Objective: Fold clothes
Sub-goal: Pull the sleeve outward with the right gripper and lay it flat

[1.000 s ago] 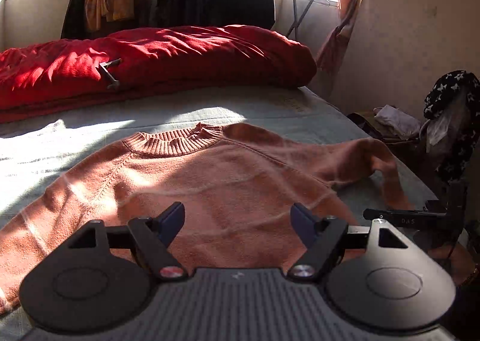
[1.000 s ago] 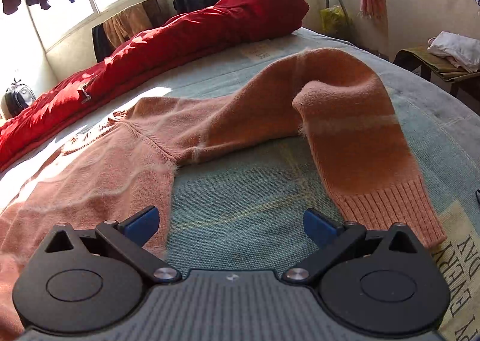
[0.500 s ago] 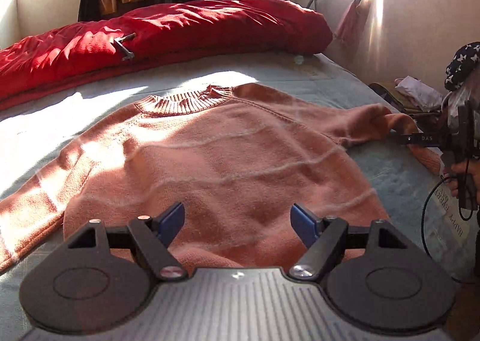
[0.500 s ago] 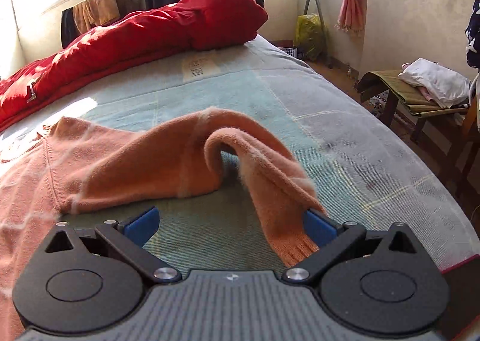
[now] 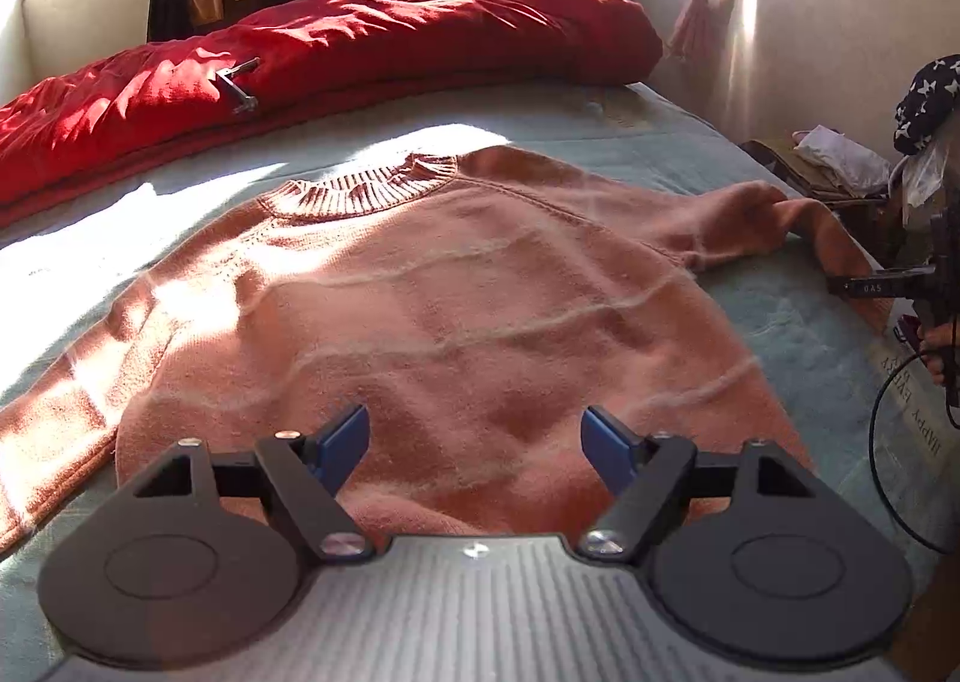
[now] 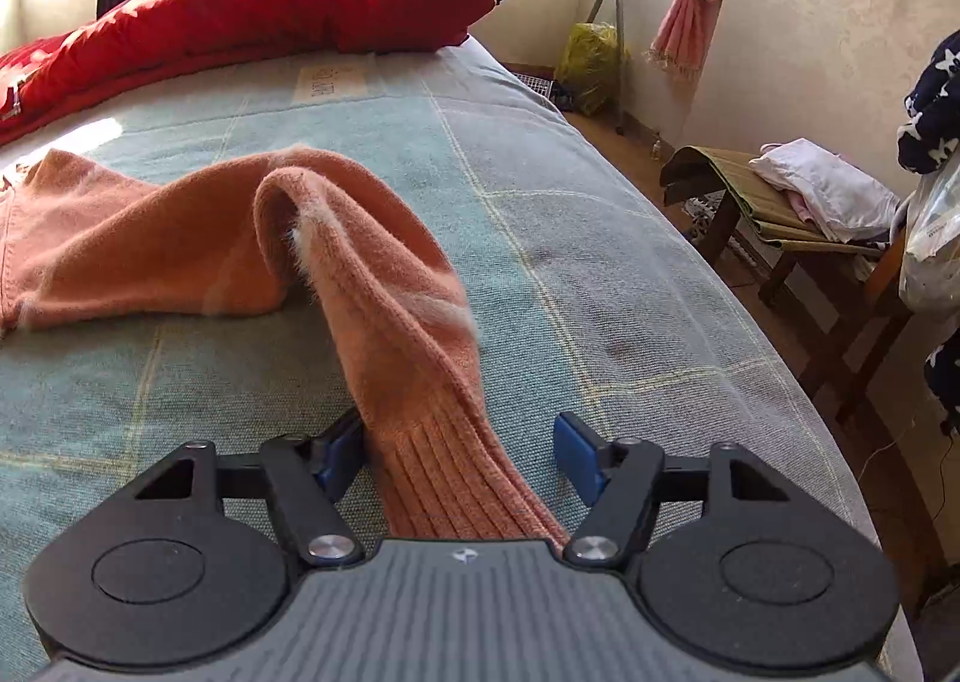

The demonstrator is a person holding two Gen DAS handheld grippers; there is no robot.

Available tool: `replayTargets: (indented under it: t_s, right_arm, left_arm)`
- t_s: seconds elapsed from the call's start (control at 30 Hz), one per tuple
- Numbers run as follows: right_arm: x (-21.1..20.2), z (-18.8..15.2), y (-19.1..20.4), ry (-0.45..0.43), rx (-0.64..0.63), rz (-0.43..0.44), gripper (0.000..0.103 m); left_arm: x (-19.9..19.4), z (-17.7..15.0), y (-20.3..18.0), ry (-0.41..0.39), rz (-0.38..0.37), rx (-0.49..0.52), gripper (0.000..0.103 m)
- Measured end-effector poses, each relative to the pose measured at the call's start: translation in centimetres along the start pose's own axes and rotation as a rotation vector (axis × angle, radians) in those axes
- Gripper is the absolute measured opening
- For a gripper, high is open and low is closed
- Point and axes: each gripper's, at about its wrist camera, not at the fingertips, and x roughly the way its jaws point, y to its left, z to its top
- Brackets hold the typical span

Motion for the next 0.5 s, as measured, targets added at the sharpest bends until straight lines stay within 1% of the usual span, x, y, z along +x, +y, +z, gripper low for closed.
replayTargets:
  t_s: [0.07, 0.1, 0.13, 0.17, 0.3, 0.4, 0.43, 0.47, 0.5]
  right_arm:
    - [-0.5, 0.5, 0.3, -0.012, -0.057, -0.020, 0.038]
    - [-0.7, 0.9, 0.5, -0.016, -0.092, -0.036, 0.030]
    - [-0.9, 1.3, 0.7, -0.021, -0.129, -0.052, 0.016]
    - [-1.2, 1.9, 0.8, -0.022, -0.171, -0.076, 0.014]
    - [-0.7, 4.5, 0.3, -0.054, -0.327, -0.254, 0.014]
    - [0.4, 6.1, -0.5, -0.087, -0.407, -0.382, 0.015]
    - [1.0, 6.5, -0.7, -0.100, -0.441, -0.428, 0.022]
    - [1.5, 6.9, -1.0, -0.107, -0.469, -0.470, 0.032]
    - [2.2, 7.1, -1.2, -0.103, -0.489, -0.504, 0.037]
  left_arm:
    - [0.1, 0.0, -0.2, 0.003, -0.003, 0.003, 0.078]
    - [0.1, 0.0, -0.2, 0.004, -0.005, 0.004, 0.078]
    - [0.2, 0.0, -0.3, 0.005, -0.006, 0.005, 0.078]
    - [0.2, 0.0, -0.4, 0.007, -0.008, 0.007, 0.078]
    - [0.4, 0.0, -0.7, 0.012, -0.014, 0.012, 0.078]
    - [0.4, 0.0, -0.8, 0.012, -0.020, 0.010, 0.078]
    - [0.4, -0.1, -0.8, 0.012, -0.022, 0.008, 0.078]
    - [0.3, -0.1, -0.8, 0.012, -0.023, 0.006, 0.078]
    - [0.2, -0.2, -0.8, 0.013, -0.025, 0.005, 0.078]
